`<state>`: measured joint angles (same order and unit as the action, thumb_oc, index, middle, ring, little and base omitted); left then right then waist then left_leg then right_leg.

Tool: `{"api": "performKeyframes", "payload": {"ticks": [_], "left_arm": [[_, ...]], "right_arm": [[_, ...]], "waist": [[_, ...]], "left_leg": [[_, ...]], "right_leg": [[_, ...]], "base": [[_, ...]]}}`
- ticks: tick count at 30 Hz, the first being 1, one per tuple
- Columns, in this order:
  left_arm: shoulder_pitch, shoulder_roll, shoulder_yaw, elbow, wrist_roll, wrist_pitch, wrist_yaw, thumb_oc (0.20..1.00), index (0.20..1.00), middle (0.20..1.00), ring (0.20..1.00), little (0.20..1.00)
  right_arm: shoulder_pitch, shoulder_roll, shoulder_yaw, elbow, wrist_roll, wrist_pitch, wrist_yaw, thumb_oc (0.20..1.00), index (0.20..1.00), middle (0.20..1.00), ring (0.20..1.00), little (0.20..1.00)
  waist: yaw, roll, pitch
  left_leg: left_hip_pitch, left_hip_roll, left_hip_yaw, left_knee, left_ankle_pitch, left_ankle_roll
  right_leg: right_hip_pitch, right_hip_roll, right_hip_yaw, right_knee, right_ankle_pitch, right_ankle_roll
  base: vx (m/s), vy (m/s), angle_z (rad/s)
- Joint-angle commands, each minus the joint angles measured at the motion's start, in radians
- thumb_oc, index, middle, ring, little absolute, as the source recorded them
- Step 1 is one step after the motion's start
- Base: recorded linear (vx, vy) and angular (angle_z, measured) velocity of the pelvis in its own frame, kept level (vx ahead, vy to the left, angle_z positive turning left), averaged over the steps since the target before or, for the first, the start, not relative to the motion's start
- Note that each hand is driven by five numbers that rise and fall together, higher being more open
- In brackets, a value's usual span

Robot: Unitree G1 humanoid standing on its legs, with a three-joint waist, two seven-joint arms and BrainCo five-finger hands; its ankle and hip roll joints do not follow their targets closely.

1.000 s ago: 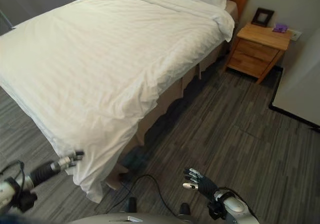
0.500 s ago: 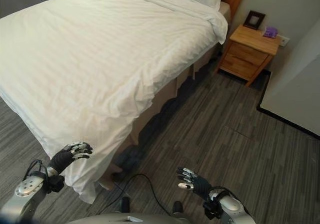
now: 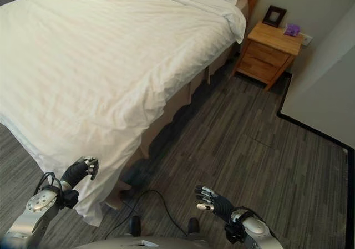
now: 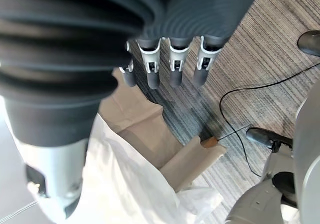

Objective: Making the bed.

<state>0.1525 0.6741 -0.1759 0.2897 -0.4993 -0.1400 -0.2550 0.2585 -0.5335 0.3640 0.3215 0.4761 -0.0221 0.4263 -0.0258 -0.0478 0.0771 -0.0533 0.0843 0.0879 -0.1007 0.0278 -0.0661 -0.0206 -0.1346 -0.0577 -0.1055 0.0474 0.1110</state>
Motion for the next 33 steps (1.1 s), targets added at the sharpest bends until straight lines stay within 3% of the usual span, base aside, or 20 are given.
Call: {"api": "performKeyframes", "payload": {"ticks": [1, 7, 9, 17, 26, 33], "left_arm": [[-0.105, 0.031, 0.012, 0.032, -0.008, -0.055, -0.017, 0.200, 0.200, 0.200, 0.200, 0.200], [-0.116, 0.033, 0.011, 0.034, -0.015, -0.055, -0.015, 0.200, 0.200, 0.200, 0.200, 0.200], [-0.246, 0.050, -0.005, 0.178, -0.020, -0.069, 0.046, 0.200, 0.200, 0.200, 0.200, 0.200], [-0.462, -0.015, -0.042, 0.505, 0.028, -0.065, 0.145, 0.200, 0.200, 0.200, 0.200, 0.200], [-0.495, -0.064, -0.066, 0.527, 0.042, -0.081, 0.182, 0.200, 0.200, 0.200, 0.200, 0.200], [-0.491, -0.082, -0.012, 0.585, -0.002, -0.087, 0.213, 0.200, 0.200, 0.200, 0.200, 0.200]], "right_arm": [[-0.041, -0.036, 0.022, -0.059, 0.005, -0.019, 0.025, 1.000, 1.000, 1.000, 1.000, 1.000], [-0.044, -0.038, 0.026, -0.059, 0.005, -0.019, 0.025, 1.000, 1.000, 1.000, 1.000, 1.000], [-0.108, -0.077, 0.039, -0.061, 0.021, -0.026, 0.008, 1.000, 1.000, 1.000, 1.000, 1.000], [-0.184, -0.063, 0.055, -0.043, 0.031, -0.051, -0.058, 1.000, 1.000, 1.000, 1.000, 1.000], [-0.209, -0.051, 0.072, -0.035, 0.034, -0.067, -0.084, 1.000, 1.000, 1.000, 1.000, 1.000], [-0.214, -0.032, 0.085, -0.018, 0.039, -0.079, -0.100, 1.000, 1.000, 1.000, 1.000, 1.000]], "waist": [[-0.007, -0.008, 0.034], [-0.008, -0.009, 0.039], [-0.016, -0.026, 0.137], [-0.041, -0.065, 0.218], [-0.040, -0.096, 0.256], [-0.035, -0.112, 0.273]], "left_leg": [[0.022, -0.043, -0.060, 0.013, -0.031, 0.026], [0.016, -0.043, -0.059, 0.013, -0.029, 0.026], [-0.080, -0.045, -0.062, 0.013, 0.008, 0.027], [-0.175, -0.028, -0.050, 0.013, 0.044, 0.023], [-0.200, -0.018, -0.046, 0.018, 0.049, 0.020], [-0.204, -0.012, -0.048, 0.013, 0.053, 0.013]], "right_leg": [[0.026, -0.007, -0.004, 0.018, -0.038, 0.059], [0.020, -0.008, -0.003, 0.018, -0.036, 0.059], [-0.090, -0.001, 0.013, 0.034, 0.000, 0.058], [-0.197, 0.015, 0.032, 0.045, 0.040, 0.055], [-0.222, 0.016, 0.036, 0.046, 0.045, 0.055], [-0.223, 0.021, 0.026, 0.041, 0.048, 0.055]], "base": [[-0.01, 0.035, -0.07], [-0.05, 0.013, -0.03], [-0.39, 0.050, -0.03], [-0.11, 0.012, -0.10], [-0.01, 0.010, -0.05], [0.00, 0.000, 0.00]]}}
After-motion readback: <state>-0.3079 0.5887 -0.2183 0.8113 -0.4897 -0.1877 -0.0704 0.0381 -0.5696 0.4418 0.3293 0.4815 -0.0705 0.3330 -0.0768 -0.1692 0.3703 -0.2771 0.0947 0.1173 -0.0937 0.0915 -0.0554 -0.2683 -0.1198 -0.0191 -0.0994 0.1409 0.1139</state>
